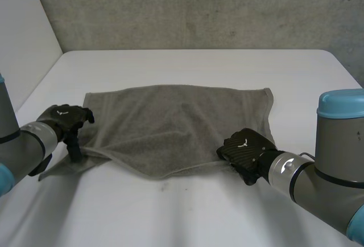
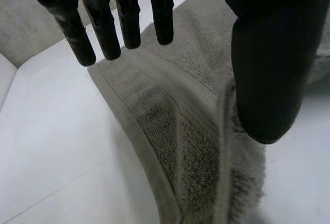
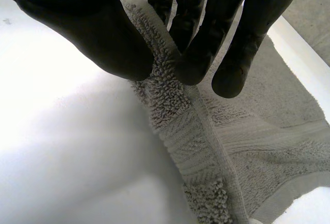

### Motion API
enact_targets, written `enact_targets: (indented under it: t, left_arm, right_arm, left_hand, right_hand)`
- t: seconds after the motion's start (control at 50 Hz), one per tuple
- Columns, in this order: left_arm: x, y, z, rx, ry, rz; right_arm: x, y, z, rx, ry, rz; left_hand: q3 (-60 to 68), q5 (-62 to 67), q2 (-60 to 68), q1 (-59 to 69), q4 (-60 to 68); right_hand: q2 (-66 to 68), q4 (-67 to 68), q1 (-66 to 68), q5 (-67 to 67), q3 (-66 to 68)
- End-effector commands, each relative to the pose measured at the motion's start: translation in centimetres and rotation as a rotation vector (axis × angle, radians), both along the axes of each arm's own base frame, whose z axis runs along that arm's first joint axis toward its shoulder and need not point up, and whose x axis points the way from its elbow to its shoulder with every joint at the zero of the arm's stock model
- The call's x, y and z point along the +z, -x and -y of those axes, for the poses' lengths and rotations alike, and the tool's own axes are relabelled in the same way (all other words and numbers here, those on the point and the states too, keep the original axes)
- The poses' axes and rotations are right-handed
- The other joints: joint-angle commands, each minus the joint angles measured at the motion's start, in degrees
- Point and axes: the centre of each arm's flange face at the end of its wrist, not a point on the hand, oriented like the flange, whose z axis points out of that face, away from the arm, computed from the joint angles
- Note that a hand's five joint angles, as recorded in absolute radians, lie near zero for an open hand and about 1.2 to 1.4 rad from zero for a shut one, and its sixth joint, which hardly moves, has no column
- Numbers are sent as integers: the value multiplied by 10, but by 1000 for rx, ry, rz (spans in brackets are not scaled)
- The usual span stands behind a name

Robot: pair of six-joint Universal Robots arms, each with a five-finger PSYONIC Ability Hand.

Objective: Fold the towel.

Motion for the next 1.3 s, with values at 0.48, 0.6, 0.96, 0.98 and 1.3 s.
enact_targets:
  t: [0.48,0.6,0.96,0.98,1.3]
  left_arm:
    - [-35,-5,-24,8,-72,18]
    - [-15,-5,-17,16,28,-5]
    - [-3,1,-20,10,67,-39]
    - [-2,1,-19,10,72,-39]
    - [20,3,0,16,140,-59]
  right_arm:
    - [-2,-1,7,-52,-25,50]
    - [-3,8,18,-138,-90,110]
    - [4,52,40,-372,-162,206]
    - [-1,55,36,-378,-184,200]
    - [-16,82,1,-403,-183,159]
  left_hand:
    - [585,585,585,586,586]
    - [585,585,585,586,586]
    - [585,585,585,586,586]
    - [585,585,585,586,586]
    - [585,585,585,586,586]
  right_hand:
    - [47,32,45,28,33]
    - [-105,-119,-107,-124,-119]
    - [-341,-356,-343,-360,-355]
    - [-343,-357,-345,-362,-357]
    - [-373,-387,-375,-392,-387]
